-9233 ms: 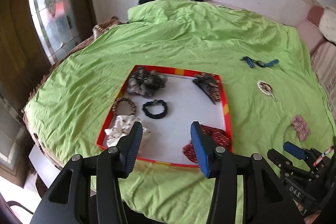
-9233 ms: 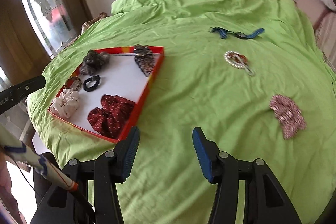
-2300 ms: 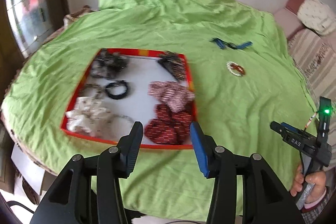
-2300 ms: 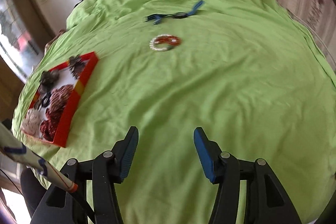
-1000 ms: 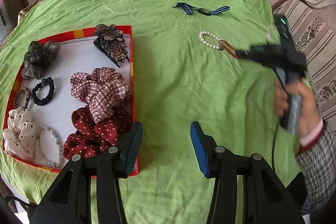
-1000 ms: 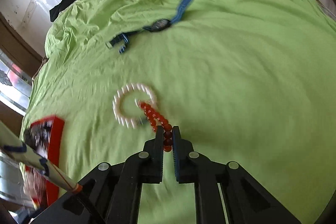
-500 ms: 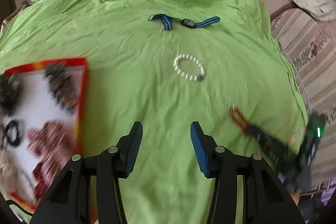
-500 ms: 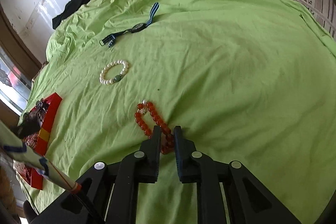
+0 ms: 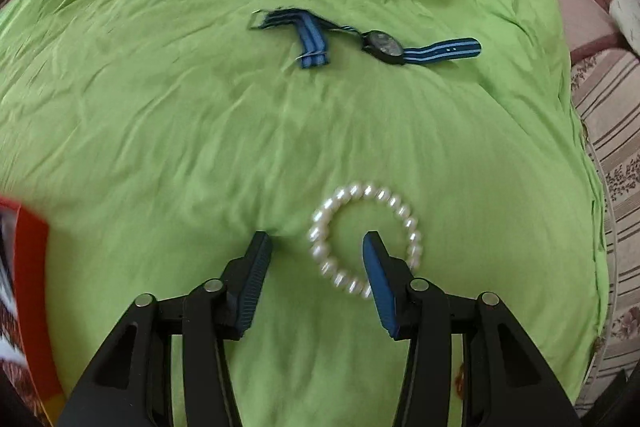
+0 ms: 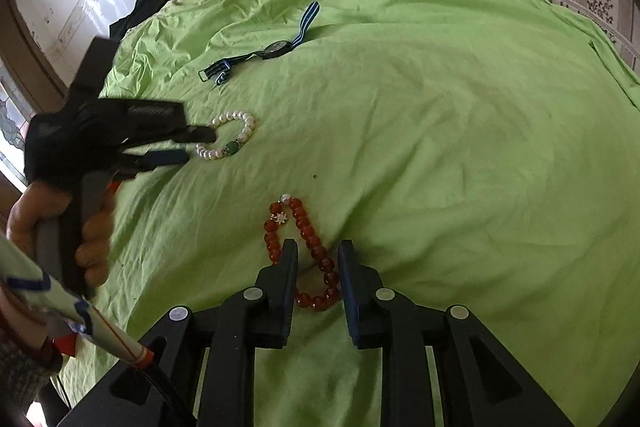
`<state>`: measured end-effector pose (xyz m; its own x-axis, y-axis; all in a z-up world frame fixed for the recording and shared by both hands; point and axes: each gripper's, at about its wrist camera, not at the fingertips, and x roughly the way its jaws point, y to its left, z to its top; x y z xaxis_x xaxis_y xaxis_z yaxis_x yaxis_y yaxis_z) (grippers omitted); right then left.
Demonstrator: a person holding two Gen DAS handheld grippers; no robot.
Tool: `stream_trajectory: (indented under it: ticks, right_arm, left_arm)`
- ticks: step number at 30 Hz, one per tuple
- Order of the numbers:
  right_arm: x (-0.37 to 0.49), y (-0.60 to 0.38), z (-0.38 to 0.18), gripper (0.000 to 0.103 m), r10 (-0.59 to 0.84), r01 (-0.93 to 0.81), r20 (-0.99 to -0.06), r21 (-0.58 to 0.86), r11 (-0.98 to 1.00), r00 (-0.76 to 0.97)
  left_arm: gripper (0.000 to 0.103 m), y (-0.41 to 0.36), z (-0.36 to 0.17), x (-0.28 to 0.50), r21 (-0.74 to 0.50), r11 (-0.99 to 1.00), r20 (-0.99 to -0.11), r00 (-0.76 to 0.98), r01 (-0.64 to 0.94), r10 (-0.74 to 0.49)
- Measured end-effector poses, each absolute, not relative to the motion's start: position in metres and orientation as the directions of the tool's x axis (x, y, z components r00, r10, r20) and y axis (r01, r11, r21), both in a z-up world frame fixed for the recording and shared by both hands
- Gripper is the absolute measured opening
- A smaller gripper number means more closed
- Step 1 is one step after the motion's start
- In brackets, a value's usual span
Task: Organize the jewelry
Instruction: 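Grasp the white pearl bracelet with left tool while right tool holds red beads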
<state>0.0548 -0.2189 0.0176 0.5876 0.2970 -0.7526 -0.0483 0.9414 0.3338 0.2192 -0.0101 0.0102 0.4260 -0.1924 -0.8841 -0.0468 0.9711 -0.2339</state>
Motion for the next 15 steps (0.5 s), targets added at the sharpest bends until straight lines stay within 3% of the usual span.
stream_trajectory:
  ticks: [2,6,8,9,11,15]
  right_arm:
    - [0.057,-0.220,0.016,0.023,0.305,-0.047,-0.753,0.343,0.938,0.583]
    - [0.060,-0.219,0.014,0.023,0.316,-0.048,-0.754,0.355,0.934,0.576]
    - [0.060,-0.218,0.014,0.023,0.319,-0.054,-0.755,0.354,0.934,0.573]
    - [0.060,-0.218,0.014,0.022,0.325,-0.060,-0.754,0.357,0.932,0.571]
    - [0.061,-0.217,0.014,0.012,0.338,-0.069,-0.751,0.365,0.928,0.568]
    - [0.064,-0.228,0.012,0.010,0.401,-0.059,-0.725,0.448,0.892,0.560]
  left_arm:
    - [0.053,-0.019,0.009,0.224,-0.205,0.978,-0.884,0.433,-0.021,-0.176]
    - [0.051,-0.043,0.005,0.224,-0.067,0.997,-0.887,0.456,0.040,-0.078]
    - [0.020,-0.049,0.007,0.221,-0.038,0.998,-0.883,0.465,0.056,-0.060]
    - [0.012,-0.049,0.009,0.219,-0.047,0.997,-0.885,0.459,0.061,-0.070]
    - [0.009,-0.046,0.013,0.217,-0.093,0.994,-0.891,0.439,0.063,-0.112]
    - [0.009,-0.042,0.039,0.198,-0.145,0.987,-0.875,0.456,0.073,-0.163]
